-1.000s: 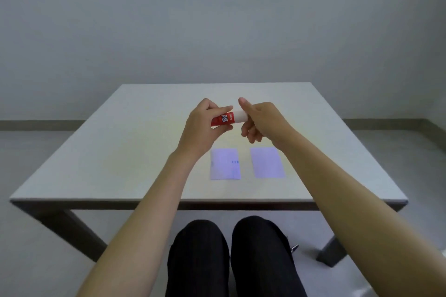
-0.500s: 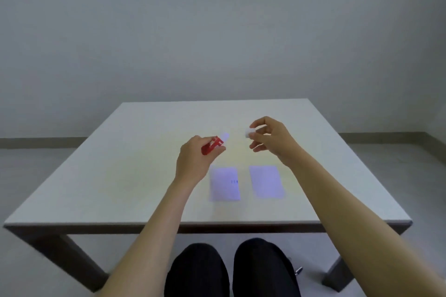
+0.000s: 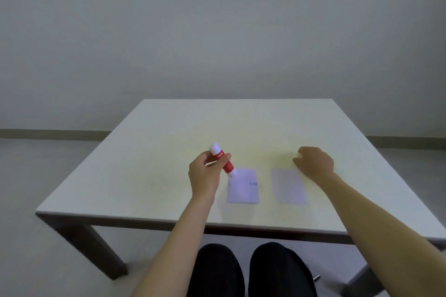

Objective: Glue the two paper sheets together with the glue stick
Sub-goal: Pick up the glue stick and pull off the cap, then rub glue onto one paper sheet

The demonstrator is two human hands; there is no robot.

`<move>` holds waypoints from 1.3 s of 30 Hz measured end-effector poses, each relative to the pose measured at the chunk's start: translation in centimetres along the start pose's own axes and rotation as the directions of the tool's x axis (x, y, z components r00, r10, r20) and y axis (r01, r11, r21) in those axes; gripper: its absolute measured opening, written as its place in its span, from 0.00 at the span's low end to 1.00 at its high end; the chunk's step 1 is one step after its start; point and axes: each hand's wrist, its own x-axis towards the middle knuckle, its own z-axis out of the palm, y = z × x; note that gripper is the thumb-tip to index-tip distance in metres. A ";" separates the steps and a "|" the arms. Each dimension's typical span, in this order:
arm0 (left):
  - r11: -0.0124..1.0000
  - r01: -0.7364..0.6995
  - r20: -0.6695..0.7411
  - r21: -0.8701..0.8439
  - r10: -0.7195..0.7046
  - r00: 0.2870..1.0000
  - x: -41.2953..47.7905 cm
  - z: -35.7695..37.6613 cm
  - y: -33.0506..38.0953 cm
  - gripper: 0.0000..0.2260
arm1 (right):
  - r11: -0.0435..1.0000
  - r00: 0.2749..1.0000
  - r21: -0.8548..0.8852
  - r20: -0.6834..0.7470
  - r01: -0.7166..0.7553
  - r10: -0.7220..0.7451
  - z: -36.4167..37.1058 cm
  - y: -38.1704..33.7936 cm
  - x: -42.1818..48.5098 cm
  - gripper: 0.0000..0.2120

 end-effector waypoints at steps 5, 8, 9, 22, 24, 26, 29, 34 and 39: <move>0.994 0.027 -0.054 -0.101 -0.033 0.998 -0.3 1.9 0.5 0.14 | 0.979 0.971 0.081 -0.170 0.185 -0.169 -0.8 -2.2 -2.4 0.31; 0.957 0.059 -0.057 -0.282 -0.078 0.995 -0.9 3.4 1.0 0.16 | 0.538 0.951 0.816 -0.043 0.211 -0.307 -1.7 -6.1 -6.7 0.22; 0.942 0.067 -0.056 -0.330 -0.090 0.994 -1.1 3.9 1.2 0.16 | 0.379 0.932 0.912 -0.008 0.155 -0.361 -1.7 -7.1 -7.9 0.18; 0.962 0.035 0.047 -0.271 -0.023 0.999 -3.6 5.0 1.6 0.10 | 0.213 0.890 0.890 0.435 -0.403 -0.132 -2.3 -9.4 -10.1 0.26; 0.957 0.030 0.039 -0.290 -0.019 0.999 -3.7 5.0 1.8 0.10 | 0.165 0.919 0.934 0.346 -0.318 -0.189 -2.4 -8.9 -10.0 0.23; 0.958 0.021 0.012 -0.286 -0.018 1.000 -3.3 4.9 1.6 0.11 | 0.025 0.929 0.971 0.236 -0.239 -0.284 -2.7 -8.4 -10.1 0.13; 0.956 0.025 0.024 -0.291 -0.019 1.000 -3.4 5.0 1.6 0.13 | -0.050 0.906 0.956 0.257 -0.290 -0.336 -3.0 -7.8 -10.5 0.09; 0.943 0.112 0.095 -0.313 -0.086 0.992 -3.9 4.9 1.3 0.12 | 0.114 0.860 0.879 0.477 -0.463 -0.182 -3.2 -8.4 -10.6 0.23; 0.951 0.106 0.053 -0.291 -0.095 0.994 -3.8 5.0 1.2 0.10 | 0.150 0.922 0.973 0.213 -0.172 -0.323 -2.7 -7.5 -10.5 0.11</move>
